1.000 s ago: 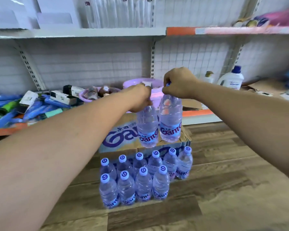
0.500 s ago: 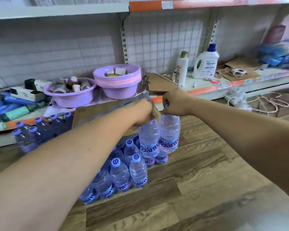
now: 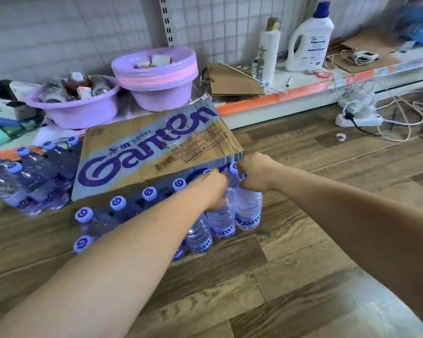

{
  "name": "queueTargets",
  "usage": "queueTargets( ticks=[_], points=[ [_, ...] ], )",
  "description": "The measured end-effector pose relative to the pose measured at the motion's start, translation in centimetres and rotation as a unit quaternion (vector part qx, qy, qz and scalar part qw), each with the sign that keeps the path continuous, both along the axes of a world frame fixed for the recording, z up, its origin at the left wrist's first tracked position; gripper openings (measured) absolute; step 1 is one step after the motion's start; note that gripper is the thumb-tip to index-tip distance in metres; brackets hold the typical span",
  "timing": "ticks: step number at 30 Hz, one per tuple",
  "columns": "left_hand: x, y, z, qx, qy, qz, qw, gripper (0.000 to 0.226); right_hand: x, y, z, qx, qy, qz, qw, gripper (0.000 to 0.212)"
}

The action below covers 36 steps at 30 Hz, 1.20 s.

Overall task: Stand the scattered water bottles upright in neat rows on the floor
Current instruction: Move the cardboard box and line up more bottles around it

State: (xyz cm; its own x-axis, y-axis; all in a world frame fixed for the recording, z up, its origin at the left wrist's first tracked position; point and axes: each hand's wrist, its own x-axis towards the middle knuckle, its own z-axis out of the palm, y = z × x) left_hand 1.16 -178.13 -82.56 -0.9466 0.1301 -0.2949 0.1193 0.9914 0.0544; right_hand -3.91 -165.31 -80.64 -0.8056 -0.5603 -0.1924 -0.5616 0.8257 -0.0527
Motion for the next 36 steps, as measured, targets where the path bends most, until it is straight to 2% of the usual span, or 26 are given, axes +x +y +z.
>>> queueTargets(
  ticks=[4,8,11,15,19,22,26,28,32,36],
  points=[
    [0.3,0.5,-2.0,0.007,-0.014,0.004,1.000,0.038,-0.2,0.3,-2.9,0.017,-0.017,-0.005,1.000,0.030],
    [0.3,0.1,-2.0,0.011,0.014,0.002,1.000,0.041,-0.2,0.5,-3.6,0.015,-0.008,-0.003,1.000,0.029],
    [0.6,0.0,-2.0,0.000,0.028,-0.006,1.000,0.041,-0.4,0.5,-3.1,0.049,-0.013,0.018,0.999,0.028],
    [0.7,-0.7,-1.7,0.037,0.021,-0.015,0.999,0.044,-0.5,-0.4,-2.2,0.114,-0.029,0.036,0.992,0.033],
    [1.4,-3.7,-0.1,0.070,0.053,-0.022,0.996,0.044,-0.7,-3.0,0.2,0.074,0.014,0.022,0.997,0.028],
    [2.8,-8.3,1.7,0.046,0.094,-0.001,0.995,0.041,-0.7,-7.2,2.3,0.030,0.031,0.024,0.999,0.028],
    [5.2,-18.1,2.8,0.035,0.144,0.059,0.987,0.036,0.2,-15.5,3.3,-0.022,0.032,0.058,0.998,0.047],
    [6.9,-23.5,2.8,0.012,0.158,0.088,0.983,0.042,1.1,-20.2,3.0,-0.055,0.018,0.078,0.995,0.056],
    [11.1,-33.5,2.4,-0.047,0.122,0.196,0.972,0.060,3.6,-29.6,1.9,-0.076,-0.003,0.141,0.987,0.063],
    [14.8,-41.7,1.4,-0.058,0.086,0.300,0.948,0.064,6.0,-38.4,0.5,-0.070,-0.001,0.200,0.977,0.071]
  ],
)
